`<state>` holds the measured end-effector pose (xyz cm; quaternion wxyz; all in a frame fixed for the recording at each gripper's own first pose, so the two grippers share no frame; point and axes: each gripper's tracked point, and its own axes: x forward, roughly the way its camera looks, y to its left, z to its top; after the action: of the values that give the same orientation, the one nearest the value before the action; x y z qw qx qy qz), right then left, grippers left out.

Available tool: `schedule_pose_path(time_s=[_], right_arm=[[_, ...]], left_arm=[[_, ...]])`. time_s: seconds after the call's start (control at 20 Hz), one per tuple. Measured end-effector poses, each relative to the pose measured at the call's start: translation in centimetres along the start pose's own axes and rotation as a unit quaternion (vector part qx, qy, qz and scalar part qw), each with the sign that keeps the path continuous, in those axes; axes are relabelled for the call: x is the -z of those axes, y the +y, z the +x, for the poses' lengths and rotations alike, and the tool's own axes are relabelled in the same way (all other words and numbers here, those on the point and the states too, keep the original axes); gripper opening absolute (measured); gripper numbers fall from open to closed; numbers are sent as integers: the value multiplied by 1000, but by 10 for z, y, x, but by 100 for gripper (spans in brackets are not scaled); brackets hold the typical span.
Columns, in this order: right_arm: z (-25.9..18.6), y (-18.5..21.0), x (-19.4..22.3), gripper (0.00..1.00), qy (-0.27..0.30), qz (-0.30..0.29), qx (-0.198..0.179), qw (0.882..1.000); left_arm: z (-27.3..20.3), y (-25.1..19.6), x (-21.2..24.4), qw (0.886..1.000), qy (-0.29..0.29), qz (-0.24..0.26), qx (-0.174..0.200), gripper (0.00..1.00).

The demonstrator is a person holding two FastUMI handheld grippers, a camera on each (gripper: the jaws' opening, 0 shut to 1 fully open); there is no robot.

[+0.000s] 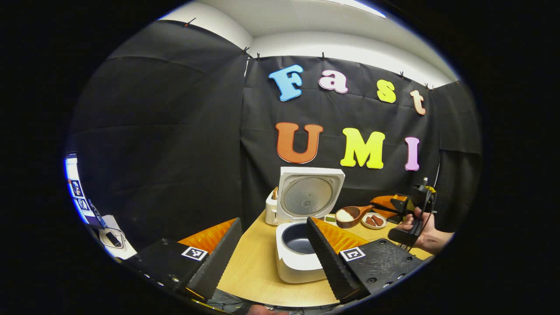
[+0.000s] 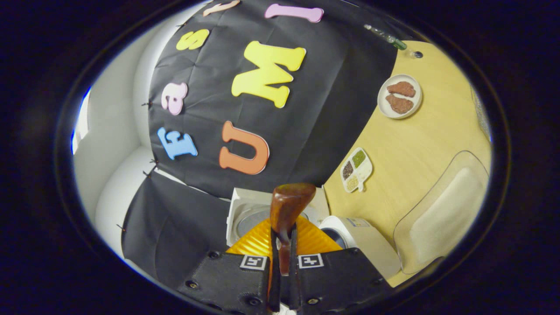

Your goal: Close the left gripper, press the button to open the rice cooker; take a wooden spoon from the chopstick holder with the right hand, scoop a spoonful of rice and pour it into the rice cooker, then put the wooden spoon back into the chopstick holder.

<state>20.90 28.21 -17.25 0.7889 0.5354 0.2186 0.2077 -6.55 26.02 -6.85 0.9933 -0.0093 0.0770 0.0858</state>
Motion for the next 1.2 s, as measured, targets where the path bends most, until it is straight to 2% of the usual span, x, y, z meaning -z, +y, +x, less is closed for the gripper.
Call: schedule_pose_path(time_s=[0.25, 0.5, 0.8, 1.05, 1.2], right_arm=[[38, -12, 33, 13, 31, -68, 42, 996], [48, -20, 51, 13, 52, -171, 75, 981], [54, -24, 60, 13, 64, -216, 92, 970], [54, -18, 61, 13, 66, -277, 103, 953], [56, -13, 59, 13, 62, -321, 107, 939]], left_arm=[[-14, 27, 15, 1000, 10, -13, -18, 94], [-19, 44, 26, 999, 21, -24, -32, 94], [-24, 51, 34, 999, 27, -30, -35, 94], [-24, 48, 40, 999, 30, -28, -30, 95], [-23, 43, 42, 999, 30, -23, -23, 95]])
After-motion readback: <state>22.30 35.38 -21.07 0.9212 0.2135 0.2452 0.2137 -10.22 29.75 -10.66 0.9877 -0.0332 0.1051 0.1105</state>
